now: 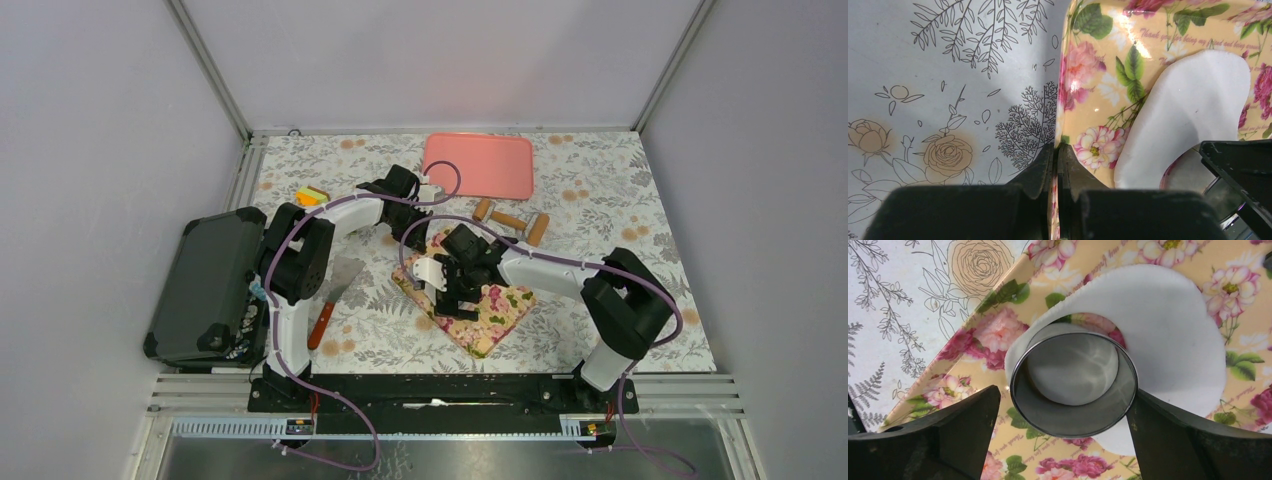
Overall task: Roll out the dumpling wrappers from the dough
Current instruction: Press the dumpling wrapper on the work surface, then pick up the spatula from the center of the board.
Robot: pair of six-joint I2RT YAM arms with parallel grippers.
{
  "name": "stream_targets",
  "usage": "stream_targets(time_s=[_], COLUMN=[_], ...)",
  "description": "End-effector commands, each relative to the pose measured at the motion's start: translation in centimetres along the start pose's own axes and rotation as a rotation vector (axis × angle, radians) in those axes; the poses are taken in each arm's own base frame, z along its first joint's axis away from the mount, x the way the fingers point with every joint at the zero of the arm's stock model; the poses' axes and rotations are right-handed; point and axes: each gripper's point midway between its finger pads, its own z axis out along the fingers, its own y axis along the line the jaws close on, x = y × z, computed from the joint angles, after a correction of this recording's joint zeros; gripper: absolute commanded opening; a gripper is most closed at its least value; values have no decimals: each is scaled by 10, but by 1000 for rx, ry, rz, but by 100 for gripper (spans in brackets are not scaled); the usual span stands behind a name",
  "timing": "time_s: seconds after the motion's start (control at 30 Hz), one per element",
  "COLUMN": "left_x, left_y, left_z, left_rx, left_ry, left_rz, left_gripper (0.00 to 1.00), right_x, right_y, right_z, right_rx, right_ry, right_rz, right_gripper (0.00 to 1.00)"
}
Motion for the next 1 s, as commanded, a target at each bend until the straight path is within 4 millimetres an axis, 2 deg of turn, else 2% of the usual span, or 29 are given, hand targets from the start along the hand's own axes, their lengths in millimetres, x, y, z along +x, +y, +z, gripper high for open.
stream_targets(time_s=[0.0,0.17,0.27,0.33,0.37,0.4,0.47,0.53,0.6,0.7,0.77,0.83,0.97], left_x=[3,1,1,-1,-4,-8,-18,-30,-40,-41,-21,7,85], left_y=[17,17,16,17,17,17,17,17,22,37,43,51,64], left_z=[5,3,2,-2,-6,-12,-27,-49,-76,-119,-145,-159,-162], left_rx=[-81,-81,-71,-56,-45,-35,-18,-19,-54,-131,-184,-254,-376], left_ry=[-1,-12,-15,-22,-31,-45,-87,-132,-180,-213,-174,-116,62], left_rz=[10,11,8,-1,-7,-10,-17,4,38,50,37,36,-2], left_gripper=[1,3,5,12,20,31,59,80,98,99,99,99,99], right_x=[-29,-68,-75,-75,-73,-71,-65,-57,-45,-36,-36,-35,-29], right_y=[-12,-41,-56,-63,-67,-70,-78,-81,-84,-77,-61,-44,-30], right_z=[-35,-73,-90,-100,-105,-110,-123,-137,-155,-175,-185,-187,-188], right_rx=[64,187,251,279,293,306,340,355,376,413,430,415,430], right_ry=[-50,-142,-158,-171,-178,-186,-203,-235,-309,-409,-467,-514,-573], right_rz=[20,-21,-39,-23,-4,23,92,144,193,219,176,147,126], right_gripper=[100,100,100,100,100,100,100,100,100,100,100,100,100])
